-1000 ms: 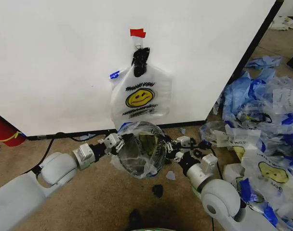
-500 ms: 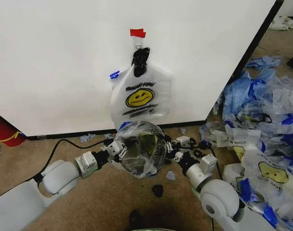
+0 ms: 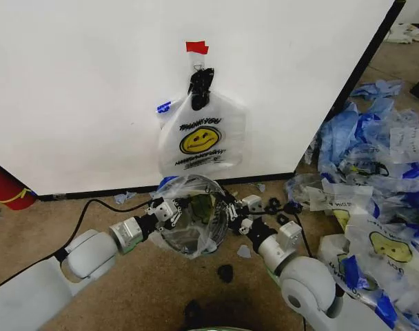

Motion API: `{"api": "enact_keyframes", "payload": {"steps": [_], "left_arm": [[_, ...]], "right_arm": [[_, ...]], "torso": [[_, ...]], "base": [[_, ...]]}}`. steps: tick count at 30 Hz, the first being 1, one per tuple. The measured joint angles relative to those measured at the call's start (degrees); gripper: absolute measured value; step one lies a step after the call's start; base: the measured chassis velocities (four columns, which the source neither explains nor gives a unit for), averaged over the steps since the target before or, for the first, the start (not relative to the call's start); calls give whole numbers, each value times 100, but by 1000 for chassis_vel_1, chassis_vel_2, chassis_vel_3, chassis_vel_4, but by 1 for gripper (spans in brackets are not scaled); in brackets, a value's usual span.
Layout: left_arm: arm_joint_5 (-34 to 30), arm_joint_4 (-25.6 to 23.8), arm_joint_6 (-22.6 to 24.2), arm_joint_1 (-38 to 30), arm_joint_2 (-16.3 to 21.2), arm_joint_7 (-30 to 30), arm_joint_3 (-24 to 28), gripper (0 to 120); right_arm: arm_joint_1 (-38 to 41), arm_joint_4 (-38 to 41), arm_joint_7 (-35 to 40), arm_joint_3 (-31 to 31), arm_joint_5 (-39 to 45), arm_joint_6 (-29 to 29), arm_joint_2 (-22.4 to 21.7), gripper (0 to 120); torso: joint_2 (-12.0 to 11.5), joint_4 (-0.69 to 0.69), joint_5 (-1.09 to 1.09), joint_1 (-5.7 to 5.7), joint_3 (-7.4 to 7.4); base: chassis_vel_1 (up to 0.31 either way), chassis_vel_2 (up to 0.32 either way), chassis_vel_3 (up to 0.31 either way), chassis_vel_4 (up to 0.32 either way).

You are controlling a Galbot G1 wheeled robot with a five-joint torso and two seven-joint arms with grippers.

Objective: Pick up the garbage bag from the wall and place it over the trash bin.

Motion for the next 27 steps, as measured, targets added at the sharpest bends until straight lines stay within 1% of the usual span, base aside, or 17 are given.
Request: {"api": "enact_keyframes", "payload": {"steps": [1,4,8,15,27], "left_arm": [[0,0,0,0,0,0,0,0],[26,-8,190,-8,2,-235,95,0],[67,127,260,-103,-61,-416,240,0],[205,366,302,-207,-257,-481,426,0],[377,656,308,-239,-362,-539,555,0]], "right_arm": [[0,0,0,0,0,0,0,0],[138,-76,-8,-122,-4,-4,42,0],[234,-120,-37,-230,39,-10,27,0],[296,-93,-91,-325,96,-22,-31,0],[347,-19,-99,-372,127,-26,-67,0]], "torso": [[0,0,0,0,0],[0,0,0,0,0],[0,-1,0,0,0],[0,-1,0,0,0],[0,0,0,0,0]], "base": [[0,0,0,0],[0,0,0,0],[0,0,0,0],[0,0,0,0],[0,0,0,0]]}}
